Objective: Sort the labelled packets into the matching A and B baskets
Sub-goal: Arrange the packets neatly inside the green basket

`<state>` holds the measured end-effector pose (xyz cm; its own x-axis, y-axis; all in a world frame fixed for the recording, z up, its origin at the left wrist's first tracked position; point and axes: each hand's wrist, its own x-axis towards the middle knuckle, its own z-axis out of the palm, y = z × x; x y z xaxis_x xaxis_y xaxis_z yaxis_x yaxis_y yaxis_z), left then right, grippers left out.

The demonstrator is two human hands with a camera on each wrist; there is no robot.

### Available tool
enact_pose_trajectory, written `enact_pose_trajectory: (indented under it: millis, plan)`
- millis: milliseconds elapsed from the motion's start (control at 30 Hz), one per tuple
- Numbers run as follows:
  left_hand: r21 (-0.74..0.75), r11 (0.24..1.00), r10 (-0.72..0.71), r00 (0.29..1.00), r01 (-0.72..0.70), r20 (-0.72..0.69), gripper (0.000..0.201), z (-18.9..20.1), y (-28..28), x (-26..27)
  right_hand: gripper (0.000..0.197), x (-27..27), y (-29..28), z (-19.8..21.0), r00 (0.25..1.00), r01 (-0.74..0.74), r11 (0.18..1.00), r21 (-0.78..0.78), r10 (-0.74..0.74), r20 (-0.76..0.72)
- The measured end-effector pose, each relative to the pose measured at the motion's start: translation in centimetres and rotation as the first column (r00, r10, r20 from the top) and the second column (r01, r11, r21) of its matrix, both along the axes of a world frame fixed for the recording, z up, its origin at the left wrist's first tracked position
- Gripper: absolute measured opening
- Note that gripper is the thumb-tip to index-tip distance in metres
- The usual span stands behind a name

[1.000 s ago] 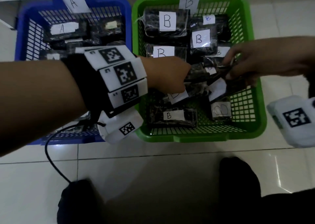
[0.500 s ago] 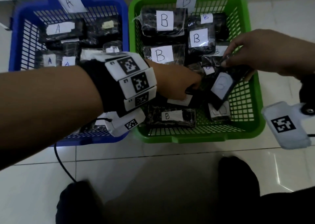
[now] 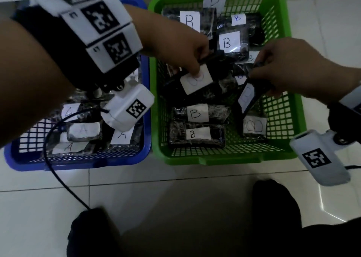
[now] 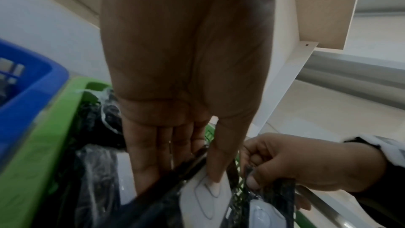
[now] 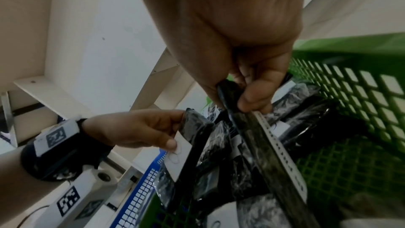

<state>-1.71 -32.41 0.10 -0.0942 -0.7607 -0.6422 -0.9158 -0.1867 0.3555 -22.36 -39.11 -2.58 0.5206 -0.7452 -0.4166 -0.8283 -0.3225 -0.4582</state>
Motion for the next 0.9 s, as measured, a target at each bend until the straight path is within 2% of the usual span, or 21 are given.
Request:
enact_pose_trajectory:
  millis: [133,233,333,400,433,533,600,700,800,900]
  plan:
    - [0.086,0.983,0.174,0.967,-0.161,-0.185,0.027,-0.5,0.4,0.5,0.016,0.1,-0.1,0.5,0.987,0.096,0.983,0.156,-0.114,0.113]
    - [0.131,0.972,0.221,0.946,-0.195,-0.237,0.03,-1.2,0.8,0.0,0.018,-0.4,-0.5,0.7,0.994,0.072,0.987,0.143,-0.082,0.072]
    - [0.137,0.979,0.185,0.946,-0.153,-0.266,0.052,-1.7,1.2,-0.8,0.02,-0.7,-0.6,0.7,0.999,0.004,0.997,0.072,-0.007,0.045]
    - [0.152,0.986,0.106,0.958,-0.067,-0.268,0.067,-2.0,1.6,-1.4,0.022,-0.7,-0.7,0.7,0.997,0.007,1.0,0.027,-0.01,0.083]
    - [0.164,0.986,0.079,0.96,-0.035,-0.269,0.069,-2.2,1.9,-1.6,0.023,-0.7,-0.8,0.7,0.994,0.019,1.0,0.013,-0.021,0.105]
    - [0.169,0.985,0.078,0.957,-0.031,-0.281,0.049,-2.7,2.5,-2.3,0.027,-0.6,-0.9,0.8,0.995,-0.006,1.0,-0.015,0.007,0.098]
    - [0.148,0.989,0.047,0.97,-0.012,-0.239,0.036,-2.9,2.6,-2.3,0.029,-0.4,-0.8,1.1,0.996,-0.038,0.999,-0.002,0.038,0.079]
    - [0.158,0.987,0.019,0.98,0.013,-0.199,0.03,-1.8,1.9,-0.9,0.021,0.0,-0.5,1.4,0.985,0.016,0.99,0.139,-0.04,0.17]
    - [0.189,0.976,0.154,0.961,-0.112,-0.23,0.031,0.7,0.8,1.5,0.019,0.9,0.3,1.7,0.974,0.01,0.974,0.228,-0.061,0.219]
    - [0.043,0.966,0.258,0.932,-0.256,-0.253,0.03,2.3,0.1,3.1,0.019,1.8,1.3,1.2,0.969,-0.038,0.953,0.299,-0.038,0.245]
